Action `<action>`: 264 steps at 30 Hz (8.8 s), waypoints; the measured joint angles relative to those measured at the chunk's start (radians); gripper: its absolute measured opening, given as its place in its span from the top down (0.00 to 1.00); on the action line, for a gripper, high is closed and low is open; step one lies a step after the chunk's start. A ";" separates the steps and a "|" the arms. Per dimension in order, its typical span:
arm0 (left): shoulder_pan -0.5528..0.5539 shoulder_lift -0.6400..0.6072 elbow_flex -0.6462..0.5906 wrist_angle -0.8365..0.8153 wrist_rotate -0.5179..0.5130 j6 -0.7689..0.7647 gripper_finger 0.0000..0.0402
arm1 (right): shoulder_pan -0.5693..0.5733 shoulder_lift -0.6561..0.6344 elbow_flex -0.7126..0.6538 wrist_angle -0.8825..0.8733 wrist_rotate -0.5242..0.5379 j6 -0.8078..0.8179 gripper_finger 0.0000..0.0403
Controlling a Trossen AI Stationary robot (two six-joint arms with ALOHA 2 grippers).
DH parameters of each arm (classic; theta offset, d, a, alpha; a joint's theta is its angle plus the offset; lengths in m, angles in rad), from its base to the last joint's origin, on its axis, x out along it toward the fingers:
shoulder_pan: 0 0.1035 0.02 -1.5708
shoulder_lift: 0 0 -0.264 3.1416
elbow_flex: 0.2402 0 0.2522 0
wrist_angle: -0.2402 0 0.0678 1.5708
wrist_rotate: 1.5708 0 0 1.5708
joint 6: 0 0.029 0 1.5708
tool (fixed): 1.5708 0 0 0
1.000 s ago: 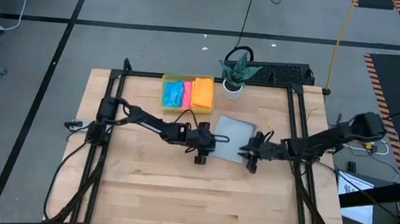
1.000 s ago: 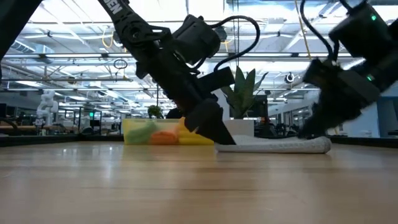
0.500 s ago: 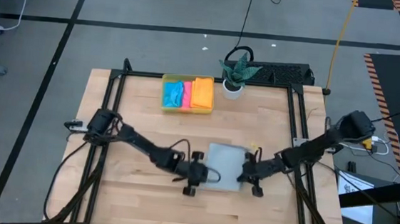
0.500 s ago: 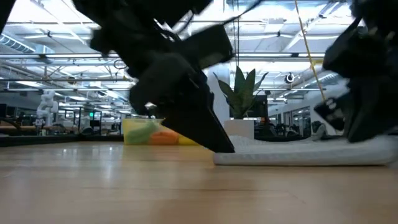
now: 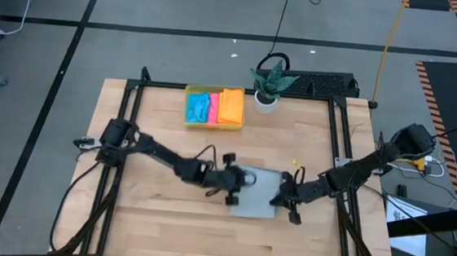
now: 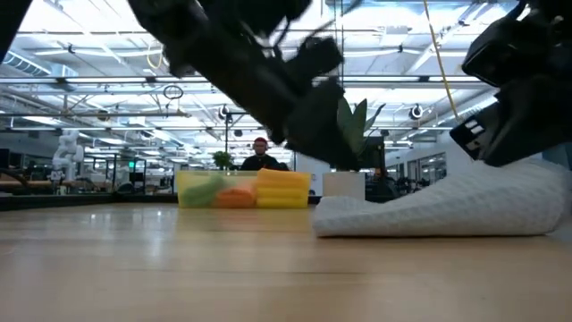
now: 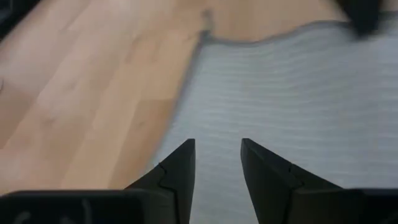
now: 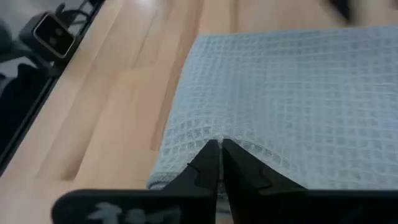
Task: Fold microfiber towels
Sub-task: Fold the gray microfiber cloth, then put the gray microfiber cloth into the yellow bin
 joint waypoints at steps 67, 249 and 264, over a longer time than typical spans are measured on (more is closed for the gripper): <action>-0.199 0.081 0.000 0.063 0.144 0.459 0.56 | 0.204 0.127 -0.044 0.131 0.187 -0.408 0.66; 0.024 -0.034 -0.006 -0.189 -0.061 -0.269 0.65 | -0.302 0.074 -0.099 0.184 0.264 -0.108 0.96; 0.066 0.023 -0.014 -0.276 0.013 -0.254 0.65 | -0.193 0.017 -0.099 0.110 -0.074 -0.042 0.96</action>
